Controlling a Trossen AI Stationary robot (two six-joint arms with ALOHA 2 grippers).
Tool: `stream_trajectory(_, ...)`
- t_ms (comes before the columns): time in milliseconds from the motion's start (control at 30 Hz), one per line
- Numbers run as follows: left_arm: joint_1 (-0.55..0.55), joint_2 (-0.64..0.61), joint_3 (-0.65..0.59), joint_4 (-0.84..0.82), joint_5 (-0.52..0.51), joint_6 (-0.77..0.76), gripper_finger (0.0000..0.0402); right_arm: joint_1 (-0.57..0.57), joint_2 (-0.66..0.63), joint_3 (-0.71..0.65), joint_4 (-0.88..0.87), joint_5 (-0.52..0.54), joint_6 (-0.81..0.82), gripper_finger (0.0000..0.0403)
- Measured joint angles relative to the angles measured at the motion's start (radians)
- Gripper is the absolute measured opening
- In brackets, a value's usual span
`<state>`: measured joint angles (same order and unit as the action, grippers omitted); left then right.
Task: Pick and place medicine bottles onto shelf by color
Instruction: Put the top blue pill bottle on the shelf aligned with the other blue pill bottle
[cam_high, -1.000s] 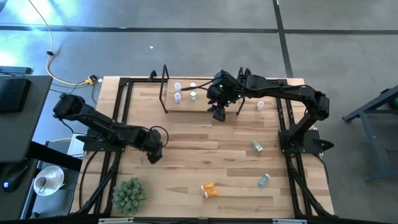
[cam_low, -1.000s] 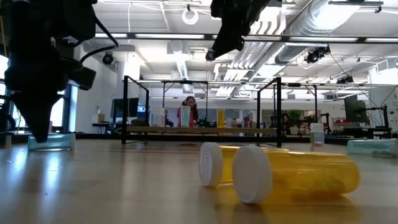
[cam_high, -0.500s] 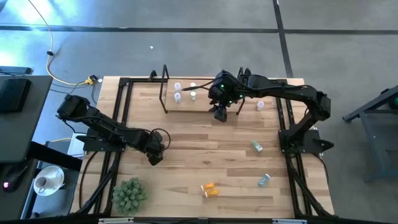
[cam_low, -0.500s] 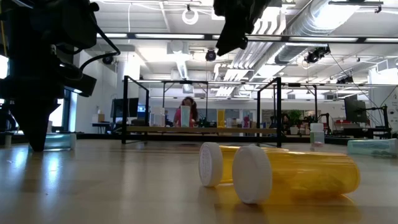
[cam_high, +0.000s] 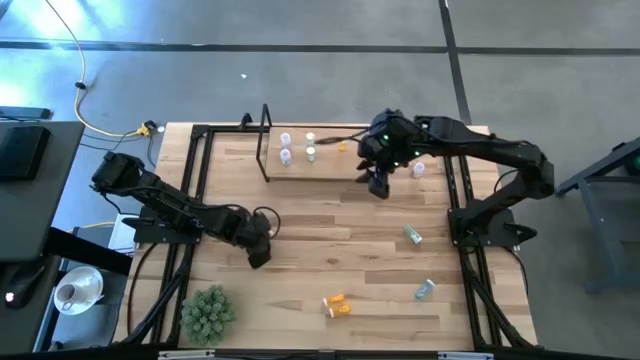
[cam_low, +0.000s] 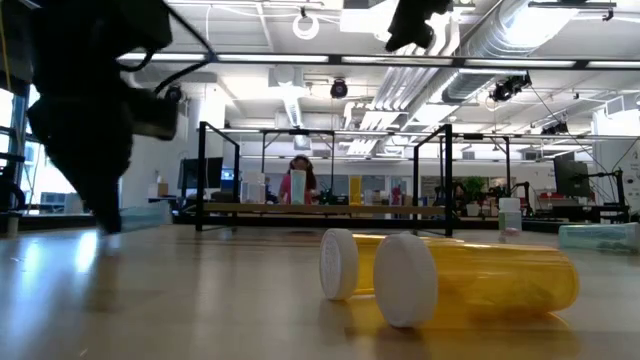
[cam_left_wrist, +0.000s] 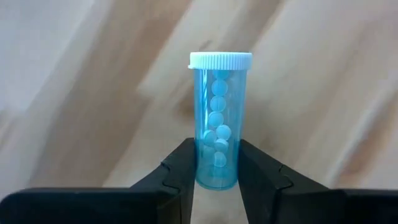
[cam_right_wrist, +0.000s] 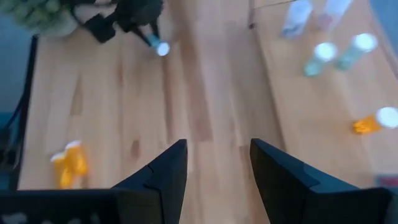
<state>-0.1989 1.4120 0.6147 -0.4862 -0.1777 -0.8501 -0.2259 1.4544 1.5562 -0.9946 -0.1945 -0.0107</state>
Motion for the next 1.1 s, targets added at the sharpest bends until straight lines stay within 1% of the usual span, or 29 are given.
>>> stream_trajectory(167,0.02,0.0,0.0,0.225,-0.004,0.143,0.0089,0.082,-0.018,0.0,-0.072,-0.019,-0.031,0.0165)
stream_trajectory(333,0.056,0.0,0.0,0.445,0.017,0.28,0.0089,0.174,-0.015,0.0,-0.089,-0.018,-0.036,0.0165)
stream_trajectory(400,0.066,0.0,0.0,0.531,0.017,0.329,0.0089,0.208,-0.015,0.0,-0.089,-0.01,-0.038,0.0165)
stream_trajectory(500,0.077,0.0,0.0,0.654,0.017,0.415,0.0089,0.254,-0.015,0.0,-0.088,0.034,-0.035,0.0165)
stream_trajectory(567,0.077,0.0,0.0,0.73,0.017,0.473,0.009,0.279,-0.015,0.0,-0.084,0.039,-0.033,0.0165)
stream_trajectory(733,0.076,0.0,0.0,0.896,0.02,0.578,0.009,0.329,-0.015,-0.001,-0.004,0.042,-0.04,0.0165)
stream_trajectory(900,0.076,0.0,0.0,0.992,0.02,0.647,0.009,0.358,-0.015,-0.001,0.061,0.044,-0.056,0.0165)
stream_trajectory(1100,0.081,0.0,0.0,1.121,0.02,0.78,0.009,0.371,-0.014,-0.001,0.17,0.115,-0.09,0.0165)
